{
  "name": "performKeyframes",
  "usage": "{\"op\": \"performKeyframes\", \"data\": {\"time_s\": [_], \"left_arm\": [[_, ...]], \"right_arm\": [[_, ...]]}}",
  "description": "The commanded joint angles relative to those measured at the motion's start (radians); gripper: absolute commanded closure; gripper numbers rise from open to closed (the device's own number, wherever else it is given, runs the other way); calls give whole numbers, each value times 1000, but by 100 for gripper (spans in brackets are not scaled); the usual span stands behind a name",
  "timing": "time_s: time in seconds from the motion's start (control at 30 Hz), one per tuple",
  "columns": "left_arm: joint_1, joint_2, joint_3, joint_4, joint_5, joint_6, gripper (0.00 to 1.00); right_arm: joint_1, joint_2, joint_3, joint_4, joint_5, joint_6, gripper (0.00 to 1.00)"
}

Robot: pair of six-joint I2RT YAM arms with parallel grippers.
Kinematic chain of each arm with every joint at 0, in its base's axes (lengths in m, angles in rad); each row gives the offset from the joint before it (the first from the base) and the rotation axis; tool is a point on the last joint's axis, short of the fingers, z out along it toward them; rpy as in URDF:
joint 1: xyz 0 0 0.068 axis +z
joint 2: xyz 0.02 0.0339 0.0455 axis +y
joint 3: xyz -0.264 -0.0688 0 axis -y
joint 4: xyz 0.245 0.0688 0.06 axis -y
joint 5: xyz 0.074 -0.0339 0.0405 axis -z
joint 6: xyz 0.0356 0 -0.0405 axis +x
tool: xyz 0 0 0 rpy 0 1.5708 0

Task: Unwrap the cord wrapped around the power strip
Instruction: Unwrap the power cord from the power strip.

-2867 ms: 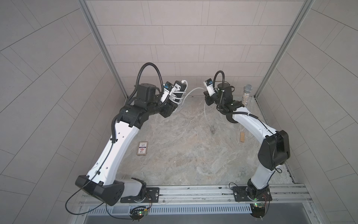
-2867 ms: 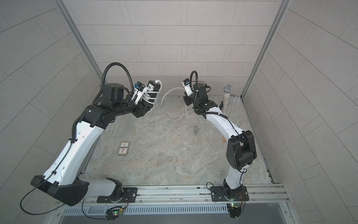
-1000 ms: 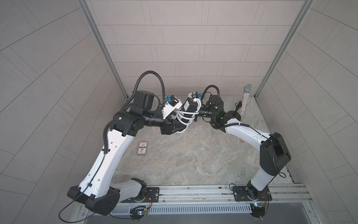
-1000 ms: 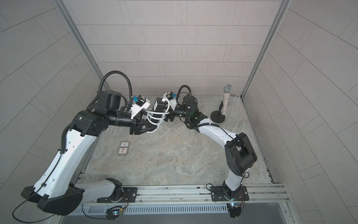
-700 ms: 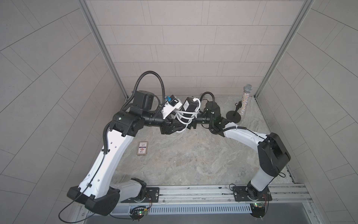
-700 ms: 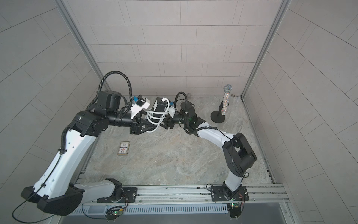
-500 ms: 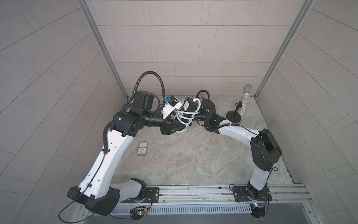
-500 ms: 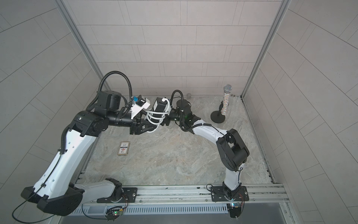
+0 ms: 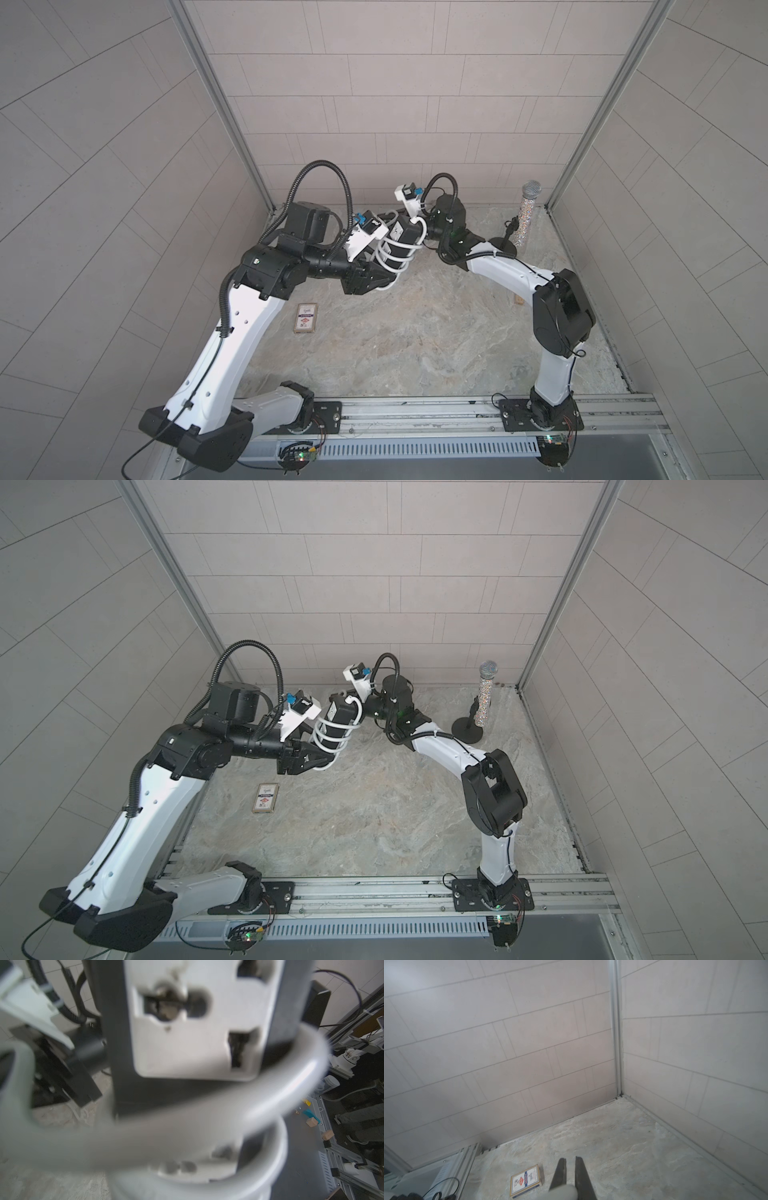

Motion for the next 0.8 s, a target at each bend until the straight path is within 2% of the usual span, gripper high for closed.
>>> {"op": "performKeyframes", "data": {"time_s": [0.0,0.1,0.23,0.3,0.47,0.57,0.63,0.77], "left_arm": [[-5,-45,-47,49,-75,-64,100],[-5,-52,-102,73,-200,-96,100],[-3,-22,-149,121,-510,-174,100],[-2,4,-144,148,-627,-206,100],[-2,17,-98,272,-791,-215,100],[-3,-10,-94,356,-764,-181,100],[-3,-21,-84,366,-671,-141,100],[-4,-31,-73,313,-453,-89,100]], "right_arm": [[-53,-84,32,-56,81,36,100],[-102,-164,44,-140,144,14,100],[-137,-308,-11,-302,198,-129,100],[-140,-385,-80,-383,227,-216,100],[-141,-522,-303,-513,316,-314,100],[-134,-520,-393,-528,366,-304,100],[-120,-476,-402,-517,407,-303,100],[-90,-327,-286,-489,433,-267,100]]}}
